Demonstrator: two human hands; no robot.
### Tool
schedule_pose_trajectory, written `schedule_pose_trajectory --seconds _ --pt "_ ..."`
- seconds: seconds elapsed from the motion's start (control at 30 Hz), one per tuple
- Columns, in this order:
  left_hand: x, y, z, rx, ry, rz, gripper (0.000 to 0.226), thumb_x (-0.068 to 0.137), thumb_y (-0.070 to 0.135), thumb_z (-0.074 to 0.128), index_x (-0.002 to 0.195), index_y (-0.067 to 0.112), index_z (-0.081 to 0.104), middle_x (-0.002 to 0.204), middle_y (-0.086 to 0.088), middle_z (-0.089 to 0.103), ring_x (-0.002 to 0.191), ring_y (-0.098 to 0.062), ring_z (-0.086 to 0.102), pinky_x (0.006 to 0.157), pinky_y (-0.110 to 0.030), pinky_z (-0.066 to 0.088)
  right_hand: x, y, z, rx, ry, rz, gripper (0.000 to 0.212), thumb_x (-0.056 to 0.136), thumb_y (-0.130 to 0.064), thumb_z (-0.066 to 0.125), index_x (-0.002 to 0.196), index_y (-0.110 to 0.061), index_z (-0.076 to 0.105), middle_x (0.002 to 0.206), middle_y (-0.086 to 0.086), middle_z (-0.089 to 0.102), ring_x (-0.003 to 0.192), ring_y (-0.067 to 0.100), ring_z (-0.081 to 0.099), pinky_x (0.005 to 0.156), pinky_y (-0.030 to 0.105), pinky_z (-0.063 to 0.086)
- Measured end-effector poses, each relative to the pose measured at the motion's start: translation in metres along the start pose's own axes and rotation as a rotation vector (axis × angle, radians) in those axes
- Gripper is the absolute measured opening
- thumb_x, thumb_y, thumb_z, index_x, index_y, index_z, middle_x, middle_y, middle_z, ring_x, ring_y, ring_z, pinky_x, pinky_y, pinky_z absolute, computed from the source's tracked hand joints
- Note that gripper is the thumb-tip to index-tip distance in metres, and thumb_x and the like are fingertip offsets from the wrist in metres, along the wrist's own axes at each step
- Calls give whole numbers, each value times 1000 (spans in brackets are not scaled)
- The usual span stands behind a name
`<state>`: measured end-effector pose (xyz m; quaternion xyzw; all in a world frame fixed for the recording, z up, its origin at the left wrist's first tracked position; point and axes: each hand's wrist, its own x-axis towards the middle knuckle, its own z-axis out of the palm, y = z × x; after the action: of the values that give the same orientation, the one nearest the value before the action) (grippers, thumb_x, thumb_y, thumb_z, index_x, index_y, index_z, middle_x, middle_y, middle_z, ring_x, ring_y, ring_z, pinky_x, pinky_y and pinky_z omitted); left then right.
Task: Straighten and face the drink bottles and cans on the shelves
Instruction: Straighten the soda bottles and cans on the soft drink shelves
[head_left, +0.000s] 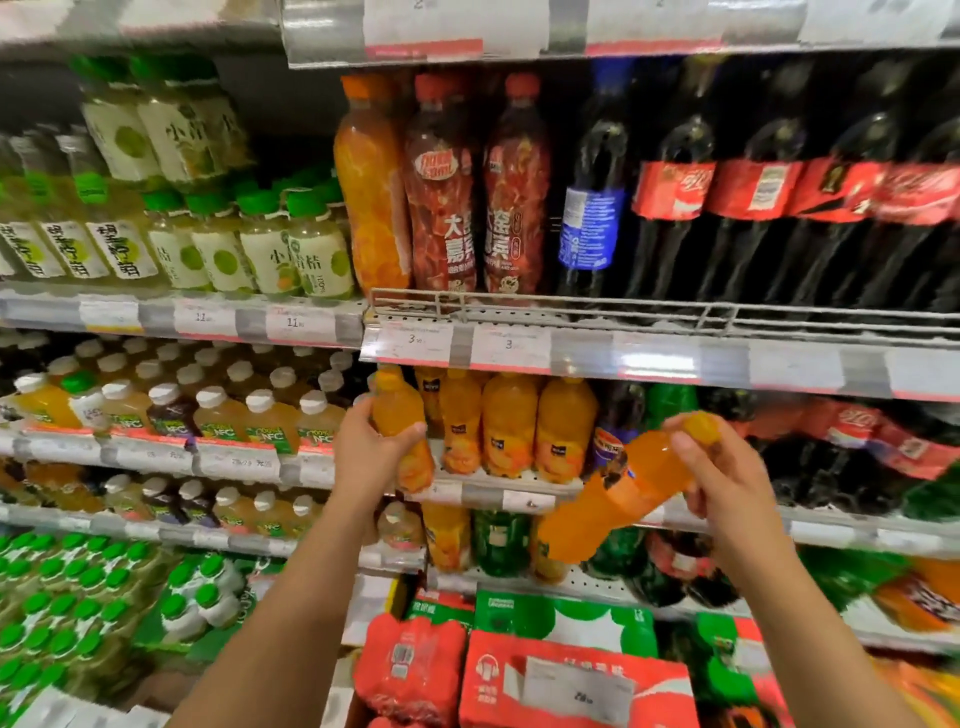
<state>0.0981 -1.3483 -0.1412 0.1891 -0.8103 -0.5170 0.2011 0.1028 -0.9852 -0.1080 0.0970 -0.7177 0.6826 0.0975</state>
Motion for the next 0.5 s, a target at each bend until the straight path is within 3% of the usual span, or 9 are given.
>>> schedule_pose_trajectory --seconds 0.17,0.27,0.37,0.5 --pt "22 -7 21 52 38 -31 75 83 35 82 145 22 43 127 -3 65 115 -25 64 99 -47 53 -10 0 -34 12 58 24 9 102 -15 56 104 -14 65 82 -7 61 64 -2 53 55 9 41" --pt "31 -1 28 91 35 11 76 87 30 78 150 20 38 127 -2 60 118 -25 59 101 -44 51 -15 0 -44 -34 59 24 8 100 -26 57 98 -25 65 87 -7 62 76 6 56 65 21 44" --pt "39 3 33 107 1 28 72 89 26 76 149 16 37 123 -1 59 118 -26 59 100 -40 48 -18 3 -51 -77 77 29 14 97 -31 58 104 -22 66 92 1 64 82 15 62 69 24 51" --pt "44 -4 37 148 -57 -11 74 90 26 75 150 17 33 136 -8 61 126 -32 58 104 -44 47 -21 8 -55 -119 77 25 20 97 -31 58 111 -18 65 100 7 67 97 34 64 82 47 53"
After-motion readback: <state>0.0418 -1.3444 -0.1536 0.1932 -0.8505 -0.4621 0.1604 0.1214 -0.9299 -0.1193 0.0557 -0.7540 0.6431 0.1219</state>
